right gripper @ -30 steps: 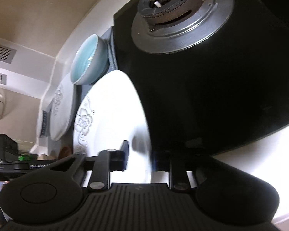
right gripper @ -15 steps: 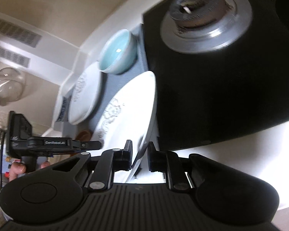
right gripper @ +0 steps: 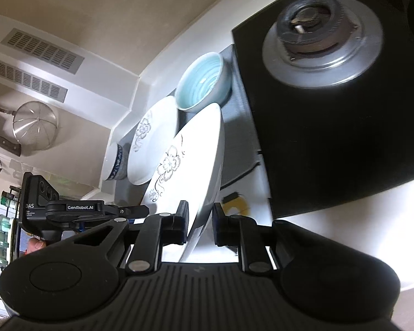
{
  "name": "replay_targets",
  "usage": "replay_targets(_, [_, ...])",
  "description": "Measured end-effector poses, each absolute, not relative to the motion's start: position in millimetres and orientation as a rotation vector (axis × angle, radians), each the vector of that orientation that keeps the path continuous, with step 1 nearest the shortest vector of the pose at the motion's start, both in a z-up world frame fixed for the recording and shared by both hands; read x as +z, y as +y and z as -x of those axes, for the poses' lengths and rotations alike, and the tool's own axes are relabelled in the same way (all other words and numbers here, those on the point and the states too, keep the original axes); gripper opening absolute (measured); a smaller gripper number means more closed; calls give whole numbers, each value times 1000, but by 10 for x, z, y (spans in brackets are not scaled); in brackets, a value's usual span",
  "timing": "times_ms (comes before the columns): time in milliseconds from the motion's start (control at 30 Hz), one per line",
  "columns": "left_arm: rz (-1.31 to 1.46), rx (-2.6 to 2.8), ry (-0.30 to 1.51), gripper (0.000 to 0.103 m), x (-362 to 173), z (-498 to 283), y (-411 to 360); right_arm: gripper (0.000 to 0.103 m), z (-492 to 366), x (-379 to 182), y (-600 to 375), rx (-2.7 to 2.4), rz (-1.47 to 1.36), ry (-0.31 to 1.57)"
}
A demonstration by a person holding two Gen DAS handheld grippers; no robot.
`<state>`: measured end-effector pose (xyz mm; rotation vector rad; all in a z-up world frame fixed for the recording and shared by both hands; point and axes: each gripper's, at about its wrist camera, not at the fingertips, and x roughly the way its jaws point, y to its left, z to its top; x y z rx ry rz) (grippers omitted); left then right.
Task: Organize plates and bowls
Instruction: 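Carry the plate with the right gripper onto the other flower plate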
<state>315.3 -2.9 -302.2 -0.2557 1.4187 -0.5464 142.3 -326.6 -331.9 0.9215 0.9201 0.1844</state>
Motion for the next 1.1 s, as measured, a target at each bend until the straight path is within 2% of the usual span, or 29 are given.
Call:
replay_targets(333, [327, -412, 1364, 25, -2742, -3381, 604, 19, -2011, -3250, -2768, 263, -927, 951])
replay_targets(600, [336, -328, 1324, 25, -2681, -3693, 966, 19, -2556, -3426, -2389, 253, -957, 1011])
replay_targets(1100, [348, -302, 1357, 24, -3022, -4263, 1045, 15, -3155, -3684, -2198, 120, -933, 1034])
